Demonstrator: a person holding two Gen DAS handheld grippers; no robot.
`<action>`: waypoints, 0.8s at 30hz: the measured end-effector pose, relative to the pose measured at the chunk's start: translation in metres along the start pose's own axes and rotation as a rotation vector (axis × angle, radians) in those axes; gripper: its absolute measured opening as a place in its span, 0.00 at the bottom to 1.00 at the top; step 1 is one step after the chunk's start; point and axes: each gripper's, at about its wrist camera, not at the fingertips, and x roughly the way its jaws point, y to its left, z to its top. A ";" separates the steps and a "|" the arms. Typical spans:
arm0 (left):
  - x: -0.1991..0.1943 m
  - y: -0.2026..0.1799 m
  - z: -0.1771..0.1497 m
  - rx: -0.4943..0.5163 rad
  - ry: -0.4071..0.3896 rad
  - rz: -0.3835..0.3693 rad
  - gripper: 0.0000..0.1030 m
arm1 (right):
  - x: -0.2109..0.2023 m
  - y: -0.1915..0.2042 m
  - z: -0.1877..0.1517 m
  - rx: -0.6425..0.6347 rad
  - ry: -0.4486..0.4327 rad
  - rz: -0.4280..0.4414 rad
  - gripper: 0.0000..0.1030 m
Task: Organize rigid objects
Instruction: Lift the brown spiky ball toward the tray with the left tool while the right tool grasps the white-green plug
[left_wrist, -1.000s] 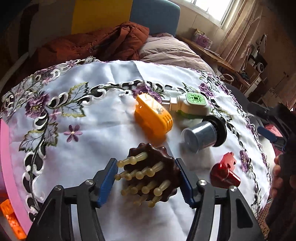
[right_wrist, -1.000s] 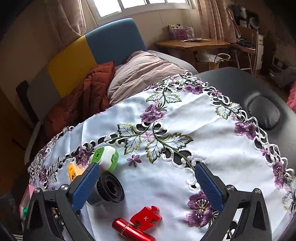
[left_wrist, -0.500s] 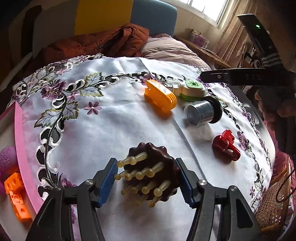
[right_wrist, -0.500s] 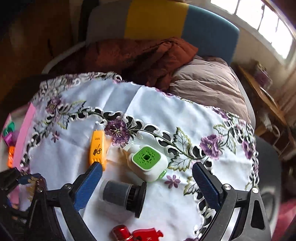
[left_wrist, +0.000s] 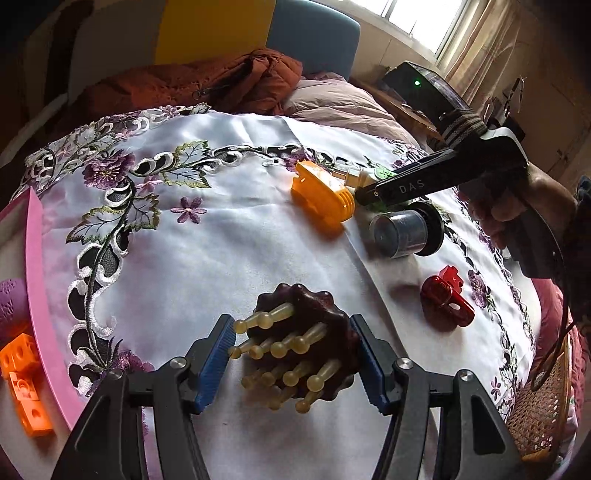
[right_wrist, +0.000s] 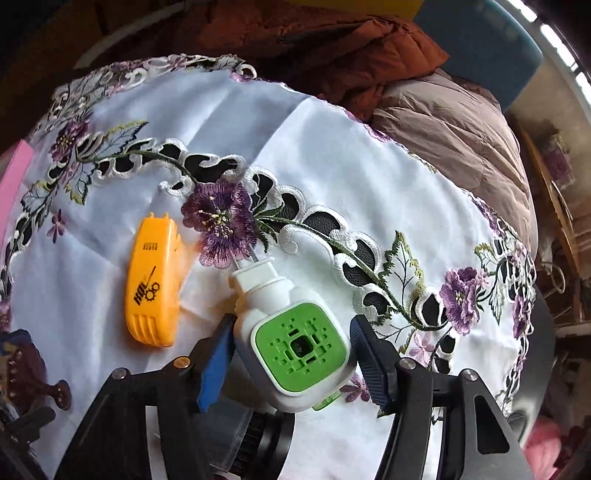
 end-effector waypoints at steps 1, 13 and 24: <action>0.000 -0.001 0.000 0.004 -0.001 0.004 0.61 | -0.001 -0.003 -0.003 0.024 -0.008 -0.003 0.61; -0.031 0.003 -0.005 -0.018 -0.036 0.057 0.61 | -0.096 -0.001 -0.025 0.220 -0.316 -0.005 0.61; -0.102 0.020 -0.020 -0.052 -0.139 0.174 0.61 | -0.085 0.100 -0.073 0.193 -0.295 0.220 0.61</action>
